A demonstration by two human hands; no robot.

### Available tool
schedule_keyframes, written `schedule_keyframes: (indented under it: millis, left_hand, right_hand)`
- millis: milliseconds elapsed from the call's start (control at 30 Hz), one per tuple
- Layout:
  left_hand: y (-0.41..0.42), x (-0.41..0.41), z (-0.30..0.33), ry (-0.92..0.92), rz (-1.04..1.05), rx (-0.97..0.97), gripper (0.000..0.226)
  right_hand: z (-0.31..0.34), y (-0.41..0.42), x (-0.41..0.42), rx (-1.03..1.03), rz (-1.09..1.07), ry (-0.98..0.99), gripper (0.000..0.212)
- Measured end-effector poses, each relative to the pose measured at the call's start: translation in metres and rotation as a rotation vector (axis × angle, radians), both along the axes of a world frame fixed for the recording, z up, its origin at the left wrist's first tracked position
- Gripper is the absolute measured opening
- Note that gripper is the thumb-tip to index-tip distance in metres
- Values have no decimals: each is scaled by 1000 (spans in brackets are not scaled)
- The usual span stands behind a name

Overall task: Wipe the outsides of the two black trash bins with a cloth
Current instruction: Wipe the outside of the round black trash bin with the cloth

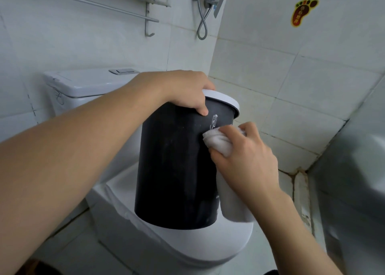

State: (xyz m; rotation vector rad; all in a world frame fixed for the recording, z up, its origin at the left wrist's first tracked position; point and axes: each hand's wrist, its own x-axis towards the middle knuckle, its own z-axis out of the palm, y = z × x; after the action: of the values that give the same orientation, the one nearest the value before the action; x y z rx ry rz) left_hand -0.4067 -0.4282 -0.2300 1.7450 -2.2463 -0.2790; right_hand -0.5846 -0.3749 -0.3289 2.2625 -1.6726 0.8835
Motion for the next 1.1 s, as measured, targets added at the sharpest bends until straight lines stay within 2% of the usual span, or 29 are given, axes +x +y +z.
schedule_keyframes:
  millis: [133, 500, 700, 867, 1000, 1100]
  left_hand:
    - [-2, -5, 0, -31, -19, -13, 18]
    - [-2, -5, 2, -41, -18, 0, 17]
    - [-2, -9, 2, -73, -14, -19, 16]
    - [-3, -8, 1, -77, -17, -20, 13]
    - [-2, -6, 0, -36, -1, -27, 45]
    - [-2, -5, 0, -23, -24, -23, 46]
  right_hand:
    - [22, -18, 6, -52, 6, -63, 24]
    - [2, 3, 2, 21, 57, 45, 23]
    - [21, -20, 2, -31, 50, -76, 24]
    - [19, -23, 3, -63, 56, -80, 23]
    - [-5, -6, -1, -27, 80, -84, 25]
    - [-18, 0, -5, 12, 104, -123, 27]
